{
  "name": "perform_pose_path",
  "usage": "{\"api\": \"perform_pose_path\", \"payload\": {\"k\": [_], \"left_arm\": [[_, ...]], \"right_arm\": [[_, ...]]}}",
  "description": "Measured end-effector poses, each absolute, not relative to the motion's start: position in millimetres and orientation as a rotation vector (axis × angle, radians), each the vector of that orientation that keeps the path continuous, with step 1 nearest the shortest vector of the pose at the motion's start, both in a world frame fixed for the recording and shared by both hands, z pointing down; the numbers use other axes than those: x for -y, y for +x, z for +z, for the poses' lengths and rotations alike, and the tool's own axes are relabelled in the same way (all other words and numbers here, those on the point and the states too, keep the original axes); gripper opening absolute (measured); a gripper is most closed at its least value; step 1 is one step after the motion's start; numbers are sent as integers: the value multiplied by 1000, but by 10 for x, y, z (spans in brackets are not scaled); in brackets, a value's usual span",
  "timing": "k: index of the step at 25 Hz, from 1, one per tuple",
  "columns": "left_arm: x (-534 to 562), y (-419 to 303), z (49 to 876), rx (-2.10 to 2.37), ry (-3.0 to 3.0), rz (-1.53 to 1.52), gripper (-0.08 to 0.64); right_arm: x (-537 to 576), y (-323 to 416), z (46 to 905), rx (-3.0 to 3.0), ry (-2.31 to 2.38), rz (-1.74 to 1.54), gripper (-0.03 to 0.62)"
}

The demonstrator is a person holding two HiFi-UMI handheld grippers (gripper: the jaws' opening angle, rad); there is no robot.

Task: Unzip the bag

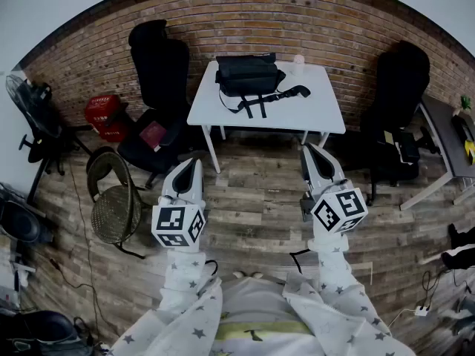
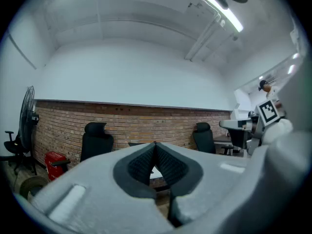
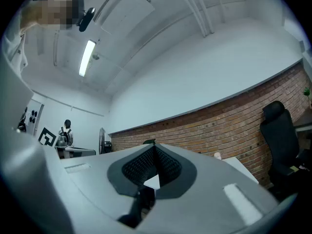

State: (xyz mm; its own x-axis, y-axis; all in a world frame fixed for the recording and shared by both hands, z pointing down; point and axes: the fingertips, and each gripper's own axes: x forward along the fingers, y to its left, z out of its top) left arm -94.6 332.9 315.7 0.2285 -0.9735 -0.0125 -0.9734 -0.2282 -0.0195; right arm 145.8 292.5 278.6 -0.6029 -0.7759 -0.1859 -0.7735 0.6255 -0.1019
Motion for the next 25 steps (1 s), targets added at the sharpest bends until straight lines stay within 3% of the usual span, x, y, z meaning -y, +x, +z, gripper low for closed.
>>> {"api": "perform_pose_path", "payload": {"k": [25], "left_arm": [[-3371,-689,3307,-1952,-2440,-81,-2]], "right_arm": [[-2764,1640,3095,-2635,-1275,-174,3]]}}
